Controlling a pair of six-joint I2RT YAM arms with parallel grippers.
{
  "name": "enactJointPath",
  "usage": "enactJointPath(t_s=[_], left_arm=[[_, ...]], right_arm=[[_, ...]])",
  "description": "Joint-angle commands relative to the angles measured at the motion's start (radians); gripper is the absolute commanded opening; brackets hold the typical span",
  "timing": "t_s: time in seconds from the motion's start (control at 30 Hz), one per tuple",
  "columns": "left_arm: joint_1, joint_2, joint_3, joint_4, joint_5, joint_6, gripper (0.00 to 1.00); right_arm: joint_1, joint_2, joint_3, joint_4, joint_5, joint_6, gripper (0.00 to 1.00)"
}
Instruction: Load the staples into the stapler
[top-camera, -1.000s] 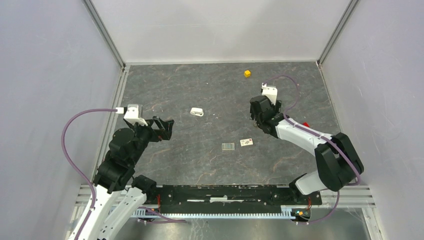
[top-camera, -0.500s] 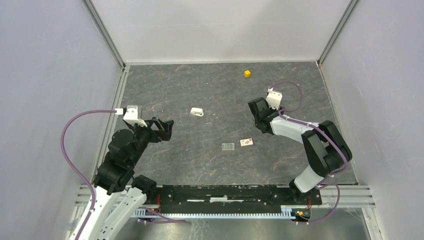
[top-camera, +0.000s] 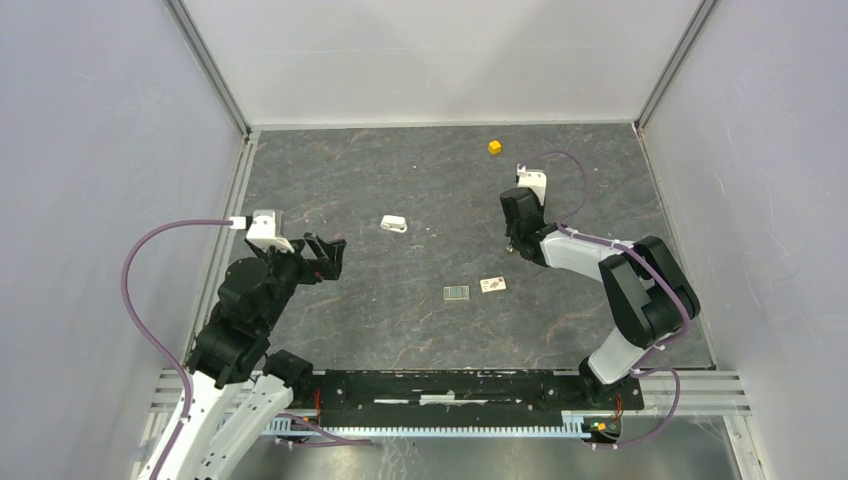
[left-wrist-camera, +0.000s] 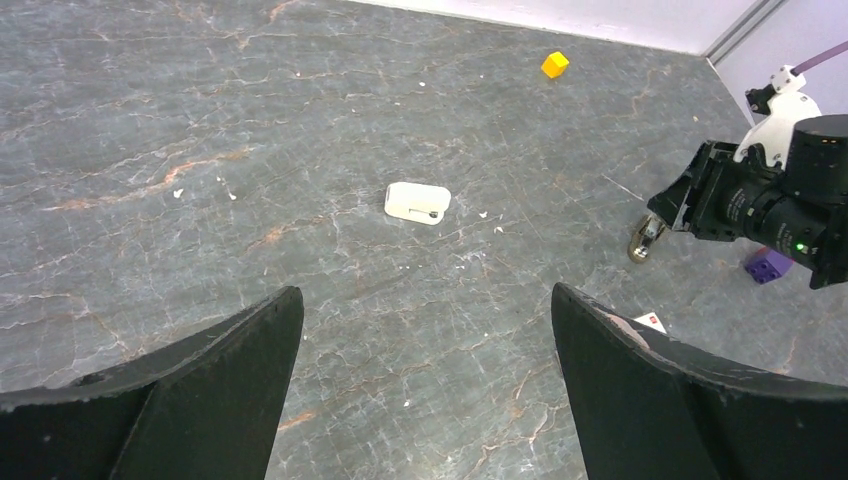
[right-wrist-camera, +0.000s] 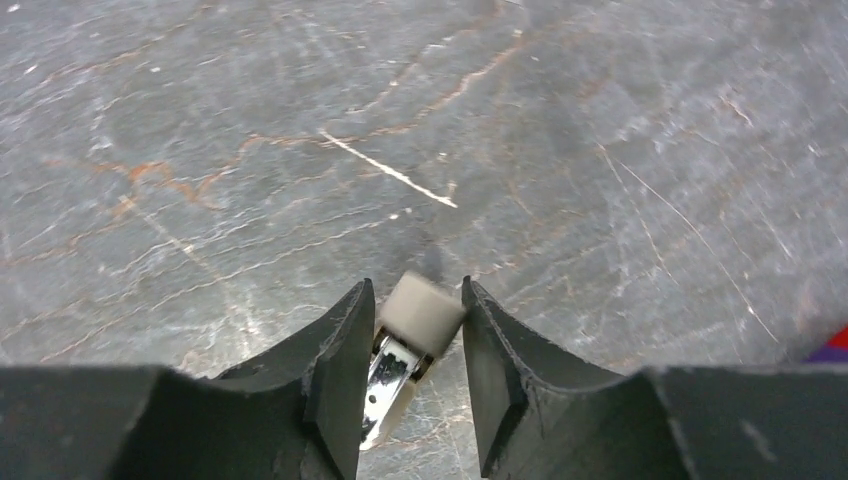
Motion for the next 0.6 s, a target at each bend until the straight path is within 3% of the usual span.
enactJointPath(t_s=[0.0, 0.3, 0.57], left_arm=[[-0.002, 0.036, -0.003, 0.004, -0.038, -0.002, 1.0], [-0.002, 0.092, 0.004, -0.01, -0.006, -0.02, 1.0], [-0.001, 0.083, -0.002, -0.01, -0.03, -0.019, 1.0]], right_arm=[[0.005, 0.01, 0.017, 0.092, -0.136, -0.166, 0.42], [0.018, 0.006, -0.014, 0.202, -0.408, -0.224, 0.32], [0.094, 0.009, -0.007, 0.223, -0.407, -0.259, 0.31]])
